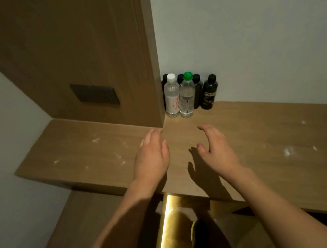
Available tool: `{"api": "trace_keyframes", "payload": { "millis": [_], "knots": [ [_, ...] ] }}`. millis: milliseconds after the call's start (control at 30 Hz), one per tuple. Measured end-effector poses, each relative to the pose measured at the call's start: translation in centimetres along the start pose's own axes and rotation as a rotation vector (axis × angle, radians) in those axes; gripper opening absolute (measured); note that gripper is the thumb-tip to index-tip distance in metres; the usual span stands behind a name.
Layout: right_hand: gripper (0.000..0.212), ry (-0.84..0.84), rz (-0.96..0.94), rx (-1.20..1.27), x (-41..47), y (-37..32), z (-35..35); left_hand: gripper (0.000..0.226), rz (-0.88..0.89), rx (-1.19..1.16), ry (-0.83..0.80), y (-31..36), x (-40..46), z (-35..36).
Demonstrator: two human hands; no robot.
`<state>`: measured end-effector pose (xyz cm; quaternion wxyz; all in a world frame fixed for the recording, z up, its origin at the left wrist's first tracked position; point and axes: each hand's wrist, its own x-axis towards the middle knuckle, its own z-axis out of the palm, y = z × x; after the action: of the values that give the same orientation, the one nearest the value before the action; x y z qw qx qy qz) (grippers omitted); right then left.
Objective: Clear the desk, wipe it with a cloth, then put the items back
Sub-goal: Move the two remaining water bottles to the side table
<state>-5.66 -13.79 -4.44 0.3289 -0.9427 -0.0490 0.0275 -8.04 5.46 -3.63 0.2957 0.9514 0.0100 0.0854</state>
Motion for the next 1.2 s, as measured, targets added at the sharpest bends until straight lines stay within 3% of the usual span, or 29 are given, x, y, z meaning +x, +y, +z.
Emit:
{"api": "trace_keyframes", "payload": {
  "millis": [367,533,733,867,1000,1200],
  "knots": [
    [0.051,0.100,0.006,0.181,17.5,1.5,-3.7,0.047,-0.158,-0.240,-0.011,3.6,14.8,2.8],
    [0.055,0.040,0.036,0.127,23.6,1.4,-3.3,0.054,-0.225,-0.272,-0.013,3.7,21.3,6.4],
    [0.058,-0.166,0.064,0.050,26.7,1.1,-2.2,0.060,-0.352,-0.458,-0.036,2.6,25.7,10.1],
    [0.035,-0.019,-0.002,0.026,25.6,1.3,-1.5,0.049,-0.283,-0.460,-0.045,1.3,25.5,10.7],
    [0.021,0.092,0.025,0.248,22.6,2.2,-1.1,0.040,-0.183,-0.381,-0.081,0.6,23.7,10.1],
    [0.042,0.375,0.200,0.554,15.6,2.6,-2.5,0.042,0.078,-0.339,-0.031,1.5,19.9,8.8]
  ]
}}
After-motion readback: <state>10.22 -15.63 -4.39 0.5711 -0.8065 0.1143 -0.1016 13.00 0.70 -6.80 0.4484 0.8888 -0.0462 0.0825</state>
